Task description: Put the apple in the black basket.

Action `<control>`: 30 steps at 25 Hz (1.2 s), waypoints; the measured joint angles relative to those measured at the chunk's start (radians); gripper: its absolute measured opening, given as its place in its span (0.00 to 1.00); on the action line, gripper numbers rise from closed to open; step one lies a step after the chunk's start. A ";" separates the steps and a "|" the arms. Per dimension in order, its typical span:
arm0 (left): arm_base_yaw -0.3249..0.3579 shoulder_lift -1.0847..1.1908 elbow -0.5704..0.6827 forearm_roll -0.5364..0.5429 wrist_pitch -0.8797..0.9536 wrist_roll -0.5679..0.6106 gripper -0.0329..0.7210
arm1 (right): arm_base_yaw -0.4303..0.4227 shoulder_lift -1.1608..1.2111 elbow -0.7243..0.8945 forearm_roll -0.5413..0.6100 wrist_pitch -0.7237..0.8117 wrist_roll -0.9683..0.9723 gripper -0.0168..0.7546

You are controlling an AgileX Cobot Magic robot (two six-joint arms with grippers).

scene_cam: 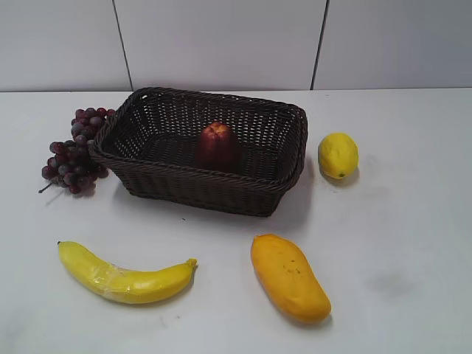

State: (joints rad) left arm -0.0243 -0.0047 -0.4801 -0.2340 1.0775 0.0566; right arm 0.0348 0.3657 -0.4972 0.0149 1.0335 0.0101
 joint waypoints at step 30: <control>0.000 0.000 0.000 0.000 0.000 0.000 0.66 | 0.000 -0.368 0.000 0.000 0.004 0.002 0.65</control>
State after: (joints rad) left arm -0.0243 -0.0047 -0.4801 -0.2340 1.0775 0.0566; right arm 0.0348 -0.0019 -0.4972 0.0149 1.0372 0.0119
